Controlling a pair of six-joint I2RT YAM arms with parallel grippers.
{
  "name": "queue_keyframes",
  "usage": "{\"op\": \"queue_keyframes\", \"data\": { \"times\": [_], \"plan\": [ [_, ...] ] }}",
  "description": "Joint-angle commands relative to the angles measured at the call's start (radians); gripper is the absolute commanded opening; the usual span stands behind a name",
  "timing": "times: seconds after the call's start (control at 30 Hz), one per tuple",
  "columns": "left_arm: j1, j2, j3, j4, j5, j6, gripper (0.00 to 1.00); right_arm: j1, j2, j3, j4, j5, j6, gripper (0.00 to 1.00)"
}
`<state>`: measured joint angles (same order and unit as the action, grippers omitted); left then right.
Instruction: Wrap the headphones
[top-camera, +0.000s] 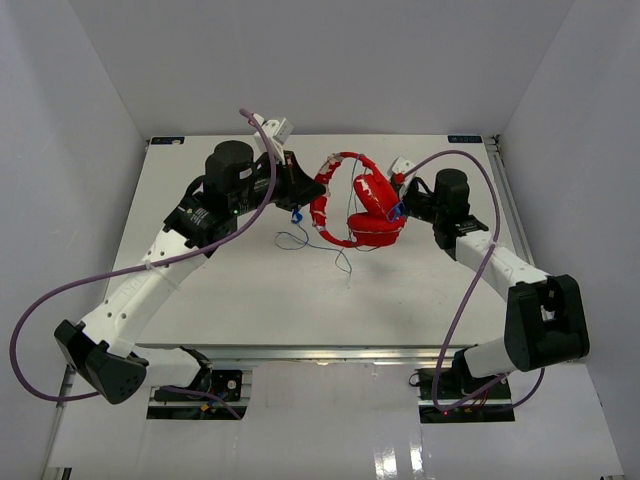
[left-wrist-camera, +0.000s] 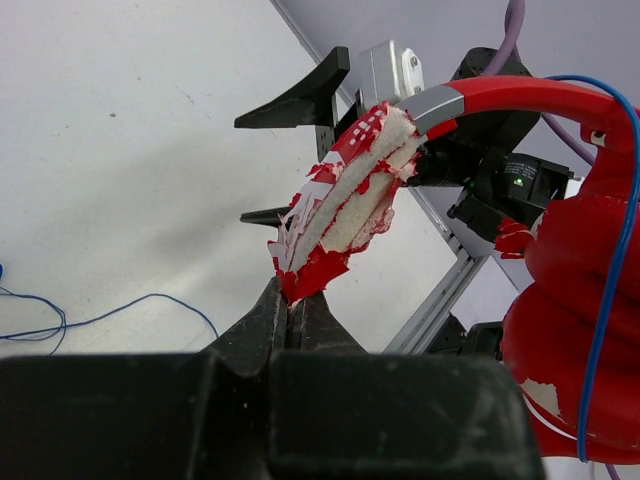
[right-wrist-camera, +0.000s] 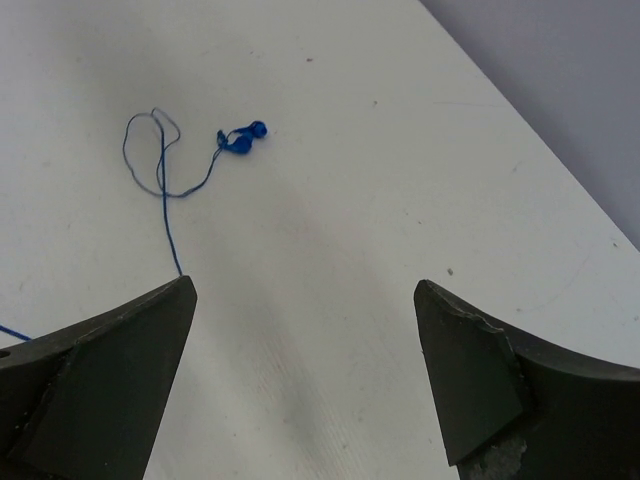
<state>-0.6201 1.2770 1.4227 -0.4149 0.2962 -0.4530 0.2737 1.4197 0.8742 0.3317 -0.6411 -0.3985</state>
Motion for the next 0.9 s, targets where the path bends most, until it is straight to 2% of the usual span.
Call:
{"op": "queue_keyframes", "data": {
  "times": [0.0,0.1,0.2,0.23,0.33,0.4,0.47,0.5,0.53,0.7,0.8,0.83,0.87],
  "plan": [
    [-0.003,-0.056,0.048,0.031,0.004,-0.021,0.0,-0.035,-0.045,-0.019,-0.143,-0.366,-0.252,0.96],
    [-0.003,-0.054,0.053,0.032,0.011,-0.023,0.0,-0.011,-0.057,-0.06,-0.255,-0.611,-0.453,0.97],
    [-0.003,-0.054,0.056,0.038,0.017,-0.029,0.0,0.063,-0.051,-0.074,-0.23,-0.549,-0.436,0.97],
    [-0.003,-0.056,0.056,0.04,0.018,-0.03,0.0,0.104,-0.043,-0.085,-0.13,-0.515,-0.307,0.97],
    [-0.003,-0.057,0.058,0.048,0.029,-0.043,0.0,0.162,-0.022,-0.114,0.051,-0.442,-0.109,0.98],
    [-0.004,-0.057,0.063,0.055,0.041,-0.05,0.0,0.199,-0.003,-0.161,0.269,-0.406,0.078,0.98],
    [-0.003,-0.057,0.069,0.061,0.044,-0.058,0.0,0.212,0.055,-0.233,0.546,-0.341,0.417,0.98],
    [-0.003,-0.057,0.076,0.065,0.046,-0.064,0.0,0.213,0.075,-0.244,0.741,-0.309,0.502,0.98],
    [-0.003,-0.057,0.077,0.07,0.046,-0.07,0.0,0.213,0.099,-0.253,0.844,-0.28,0.581,0.98],
    [-0.004,-0.064,0.073,0.126,0.011,-0.113,0.0,0.218,0.223,-0.247,1.115,-0.231,0.868,0.94],
    [-0.003,-0.078,0.054,0.184,-0.026,-0.154,0.0,0.242,0.274,-0.251,1.248,-0.216,0.94,0.82],
    [-0.003,-0.08,0.052,0.202,-0.043,-0.172,0.0,0.249,0.28,-0.244,1.244,-0.225,0.94,0.74],
    [-0.003,-0.082,0.053,0.213,-0.053,-0.184,0.0,0.258,0.286,-0.241,1.231,-0.24,0.934,0.62]
  ]
}}
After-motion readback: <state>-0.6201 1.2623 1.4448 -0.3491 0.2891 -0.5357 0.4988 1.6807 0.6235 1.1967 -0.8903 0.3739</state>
